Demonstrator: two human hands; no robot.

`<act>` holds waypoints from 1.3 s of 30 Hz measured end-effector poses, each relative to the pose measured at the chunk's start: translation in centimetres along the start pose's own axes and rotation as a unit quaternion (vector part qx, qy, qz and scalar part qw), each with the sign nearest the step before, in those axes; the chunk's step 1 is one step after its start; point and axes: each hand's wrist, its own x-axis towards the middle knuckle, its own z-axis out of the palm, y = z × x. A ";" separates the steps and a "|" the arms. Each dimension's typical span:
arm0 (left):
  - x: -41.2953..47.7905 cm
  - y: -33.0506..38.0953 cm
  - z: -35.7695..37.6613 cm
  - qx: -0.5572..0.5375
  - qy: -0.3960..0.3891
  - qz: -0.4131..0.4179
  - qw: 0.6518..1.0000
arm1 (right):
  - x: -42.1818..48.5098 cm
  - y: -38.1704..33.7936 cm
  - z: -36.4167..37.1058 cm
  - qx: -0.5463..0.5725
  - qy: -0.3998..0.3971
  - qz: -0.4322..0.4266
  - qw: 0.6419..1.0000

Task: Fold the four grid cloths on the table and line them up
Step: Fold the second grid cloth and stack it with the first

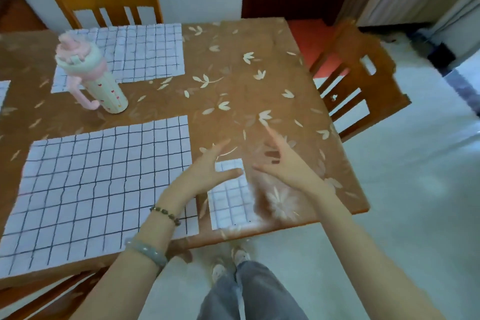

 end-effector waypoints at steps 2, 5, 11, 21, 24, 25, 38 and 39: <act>0.8 3.7 0.1 -0.061 -0.007 0.049 0.997 | -2.4 -0.7 -2.9 0.030 0.058 -0.005 0.998; 2.6 8.7 1.4 -0.108 -0.033 0.118 0.987 | -6.2 -1.5 -8.0 0.043 0.142 -0.017 0.989; 6.0 16.9 6.5 -0.157 -0.060 0.185 0.968 | -13.3 -0.2 -17.4 0.087 0.284 -0.024 0.955; 11.6 29.9 23.6 -0.127 -0.148 0.230 0.953 | -21.1 9.2 -34.0 0.117 0.333 -0.027 0.935; 13.7 33.4 28.8 -0.114 -0.144 0.232 0.955 | -22.6 11.9 -40.1 0.122 0.334 -0.027 0.934; 14.4 34.3 30.2 -0.115 -0.139 0.231 0.956 | -22.8 12.6 -41.9 0.124 0.333 -0.028 0.934; 26.4 40.6 36.3 -0.162 -0.040 0.204 0.965 | -16.0 17.9 -57.0 0.129 0.276 -0.037 0.952; 27.8 41.0 36.5 -0.169 -0.035 0.200 0.964 | -15.0 18.2 -58.0 0.130 0.272 -0.038 0.953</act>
